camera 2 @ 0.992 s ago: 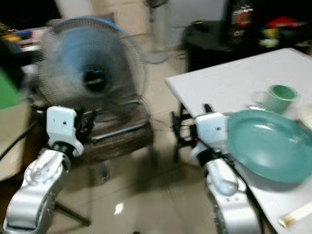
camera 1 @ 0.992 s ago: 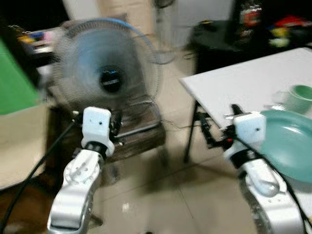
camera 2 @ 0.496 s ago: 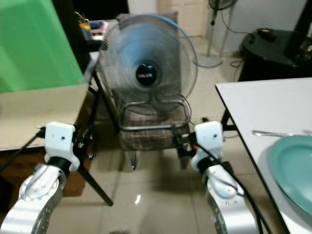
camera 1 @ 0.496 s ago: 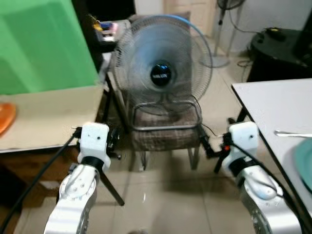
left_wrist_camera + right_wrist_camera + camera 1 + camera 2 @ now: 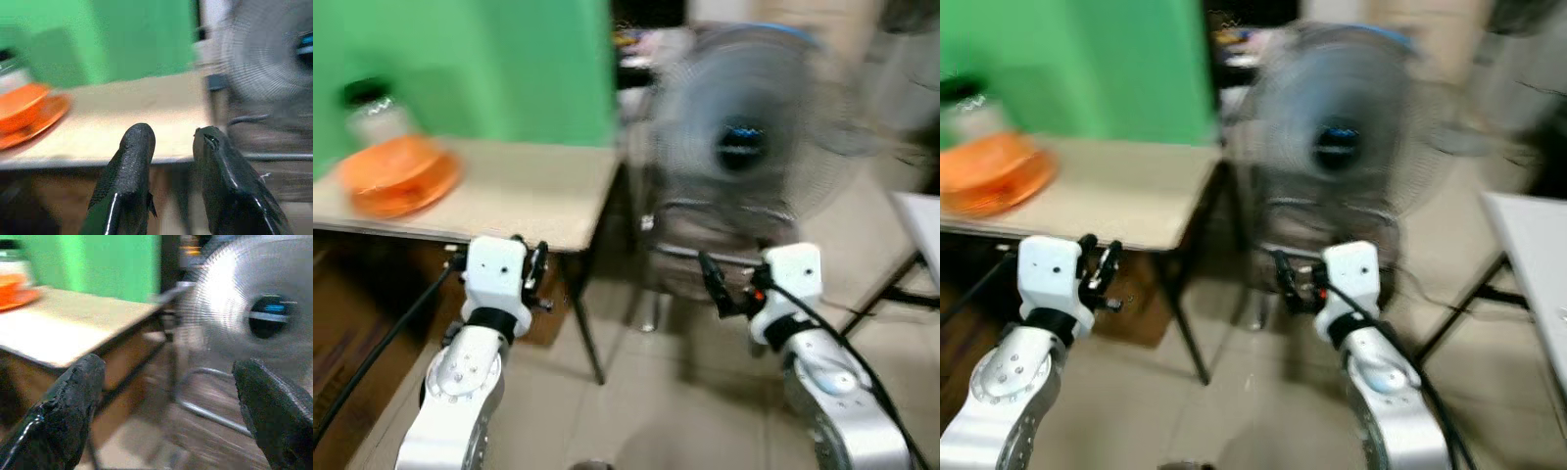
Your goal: Setting the table
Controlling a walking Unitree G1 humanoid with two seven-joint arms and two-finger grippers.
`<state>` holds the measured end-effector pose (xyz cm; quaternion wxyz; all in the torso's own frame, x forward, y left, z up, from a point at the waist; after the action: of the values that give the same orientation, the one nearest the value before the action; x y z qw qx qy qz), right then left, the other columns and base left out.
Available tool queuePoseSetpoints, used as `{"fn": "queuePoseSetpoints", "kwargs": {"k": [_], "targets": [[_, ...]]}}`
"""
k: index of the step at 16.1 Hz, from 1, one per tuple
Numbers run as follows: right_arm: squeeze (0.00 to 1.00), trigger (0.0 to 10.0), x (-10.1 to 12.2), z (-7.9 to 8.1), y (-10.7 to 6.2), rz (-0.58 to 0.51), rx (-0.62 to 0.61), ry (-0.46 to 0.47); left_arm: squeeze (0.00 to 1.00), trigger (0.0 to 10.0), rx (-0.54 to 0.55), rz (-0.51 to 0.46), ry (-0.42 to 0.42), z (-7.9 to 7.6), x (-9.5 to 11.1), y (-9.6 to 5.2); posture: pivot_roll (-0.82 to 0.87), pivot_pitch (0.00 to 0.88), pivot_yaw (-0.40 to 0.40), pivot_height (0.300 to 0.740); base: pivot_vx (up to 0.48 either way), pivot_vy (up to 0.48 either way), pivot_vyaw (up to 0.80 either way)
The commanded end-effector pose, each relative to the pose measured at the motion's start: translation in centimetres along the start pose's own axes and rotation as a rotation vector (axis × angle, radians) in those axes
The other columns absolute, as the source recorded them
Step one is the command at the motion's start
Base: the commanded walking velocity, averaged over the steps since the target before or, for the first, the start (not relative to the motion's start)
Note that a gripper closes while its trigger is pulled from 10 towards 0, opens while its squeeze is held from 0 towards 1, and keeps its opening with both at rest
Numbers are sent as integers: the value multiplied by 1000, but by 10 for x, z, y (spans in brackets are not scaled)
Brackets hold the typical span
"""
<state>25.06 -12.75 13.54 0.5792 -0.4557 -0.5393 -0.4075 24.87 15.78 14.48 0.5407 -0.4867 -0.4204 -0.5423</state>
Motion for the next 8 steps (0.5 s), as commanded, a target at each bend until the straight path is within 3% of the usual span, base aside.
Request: {"fn": "queuePoseSetpoints", "kwargs": {"k": [1,8], "targets": [[1000,10000,4,-4,-1,-7,-3,-2,0,10000,-12,-27,-16,-4,5,3,6,0,64,740,0,0,800],[1000,10000,2,1,-2,-3,28,-1,0,10000,-9,-28,-11,-4,5,0,5,0,57,740,0,0,800]]}}
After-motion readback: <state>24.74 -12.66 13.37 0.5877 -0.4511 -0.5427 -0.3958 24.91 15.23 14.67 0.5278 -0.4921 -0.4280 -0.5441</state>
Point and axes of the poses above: a point about 5 cm out from each wrist's last joint towards the gripper, its own y axis pointing out of the wrist towards the gripper, its own x axis along the axis of the wrist's last joint, z = x × y, the point moved 2 cm from there along y, pointing out of the wrist towards the gripper, and after that the axes turned 1 degree about y, right-handed, at the moved point
